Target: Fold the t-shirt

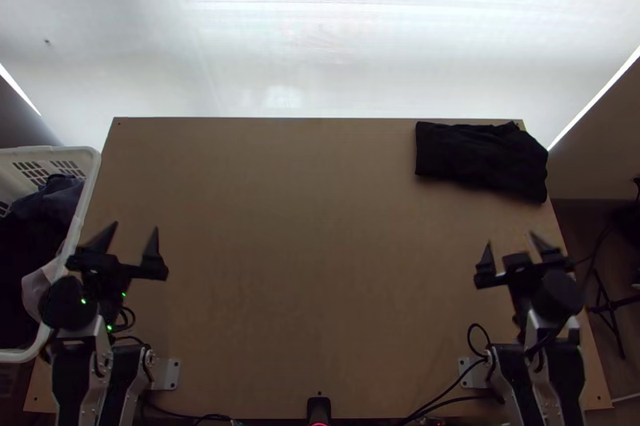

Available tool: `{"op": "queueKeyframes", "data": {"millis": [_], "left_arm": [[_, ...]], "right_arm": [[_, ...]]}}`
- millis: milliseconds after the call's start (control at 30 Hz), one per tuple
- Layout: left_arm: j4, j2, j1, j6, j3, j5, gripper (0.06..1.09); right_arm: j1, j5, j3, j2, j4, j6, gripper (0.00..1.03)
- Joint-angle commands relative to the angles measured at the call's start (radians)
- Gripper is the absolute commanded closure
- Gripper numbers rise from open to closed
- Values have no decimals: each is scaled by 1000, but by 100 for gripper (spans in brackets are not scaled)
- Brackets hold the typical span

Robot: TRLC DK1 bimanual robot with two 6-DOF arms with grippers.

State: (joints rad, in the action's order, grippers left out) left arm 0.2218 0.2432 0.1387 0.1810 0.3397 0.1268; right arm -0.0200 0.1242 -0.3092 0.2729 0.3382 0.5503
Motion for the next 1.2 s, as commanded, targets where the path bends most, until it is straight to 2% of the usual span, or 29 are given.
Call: {"op": "queueKeyframes", "data": {"millis": [0, 33, 133, 233, 300, 367, 400, 433, 467, 633, 800, 1000, 1100, 1167], "left_arm": [[172, 436, 53, -245, 456, -84, 10], [226, 504, 56, -296, 555, -87, 10], [467, 729, 56, -390, 901, -87, 10], [765, 996, 113, -460, 1303, -84, 10], [927, 1162, 208, -489, 1539, -78, 10], [1127, 1309, 274, -483, 1747, -92, 10], [1214, 1377, 315, -426, 1839, -130, 10], [1245, 1420, 320, -344, 1877, -227, 10], [1242, 1430, 358, -331, 1875, -257, 10], [1246, 1496, 521, -255, 1820, -257, 10], [1258, 1647, 682, -201, 1817, -250, 10], [1268, 1772, 776, -104, 1720, -260, 11], [1205, 1812, 834, -52, 1685, -391, 11], [1188, 1837, 883, -23, 1661, -417, 11]], "right_arm": [[-100, 88, -561, 581, 58, -342, 4], [-140, 80, -703, 675, 139, -434, 4], [-152, 28, -1133, 910, 446, -621, 4], [-133, -5, -1555, 1131, 769, -716, 4], [-101, -21, -1771, 1236, 918, -670, 4], [-84, -58, -1846, 1258, 944, -642, 4], [-78, -93, -1872, 1258, 966, -563, 4], [-28, -93, -1897, 1260, 975, -490, 4], [25, -92, -1918, 1260, 975, -457, 4], [256, -90, -2030, 1275, 995, -285, 4], [379, -93, -2050, 1325, 1091, -135, 4], [393, -104, -2049, 1361, 1110, -110, 4], [385, -113, -2047, 1364, 1118, -110, 4], [377, -127, -2047, 1364, 1130, -110, 4]]}}
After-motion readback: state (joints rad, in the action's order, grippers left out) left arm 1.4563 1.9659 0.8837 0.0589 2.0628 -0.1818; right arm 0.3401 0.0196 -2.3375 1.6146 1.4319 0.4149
